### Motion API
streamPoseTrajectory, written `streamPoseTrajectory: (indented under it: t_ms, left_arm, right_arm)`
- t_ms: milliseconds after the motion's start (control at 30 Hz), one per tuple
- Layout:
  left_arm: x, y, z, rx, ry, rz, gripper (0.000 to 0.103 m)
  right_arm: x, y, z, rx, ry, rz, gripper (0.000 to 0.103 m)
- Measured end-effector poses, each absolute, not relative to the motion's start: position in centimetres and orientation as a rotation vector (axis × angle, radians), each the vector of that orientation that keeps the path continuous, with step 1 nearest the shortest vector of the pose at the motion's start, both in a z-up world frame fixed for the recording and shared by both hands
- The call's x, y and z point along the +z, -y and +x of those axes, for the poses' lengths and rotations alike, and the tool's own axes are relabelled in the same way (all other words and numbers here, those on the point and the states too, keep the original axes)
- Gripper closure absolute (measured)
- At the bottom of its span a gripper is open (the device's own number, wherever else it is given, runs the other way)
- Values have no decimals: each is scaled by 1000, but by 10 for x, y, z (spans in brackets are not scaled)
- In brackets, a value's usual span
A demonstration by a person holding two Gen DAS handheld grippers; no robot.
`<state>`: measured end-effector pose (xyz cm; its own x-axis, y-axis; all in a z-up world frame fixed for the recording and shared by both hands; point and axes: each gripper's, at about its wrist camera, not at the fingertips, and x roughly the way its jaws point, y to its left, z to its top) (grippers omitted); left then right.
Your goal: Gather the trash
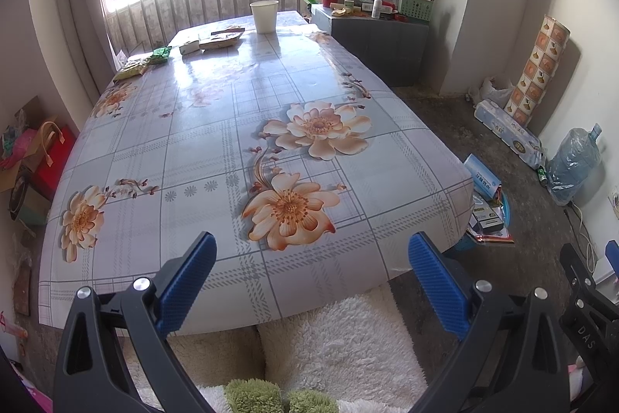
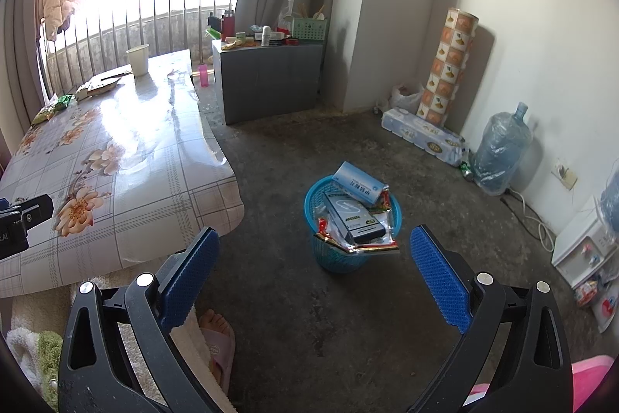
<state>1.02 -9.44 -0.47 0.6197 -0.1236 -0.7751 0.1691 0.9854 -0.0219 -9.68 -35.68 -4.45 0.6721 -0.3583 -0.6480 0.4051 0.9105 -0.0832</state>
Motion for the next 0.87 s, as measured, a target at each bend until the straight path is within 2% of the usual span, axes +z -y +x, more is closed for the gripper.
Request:
streamPoseTrajectory:
  t_ms: [867]
  left_arm:
    - [-3,97,11,-187,-869,72,6]
  right_arm:
    - [-44,358,-97,-428,-715,69,8]
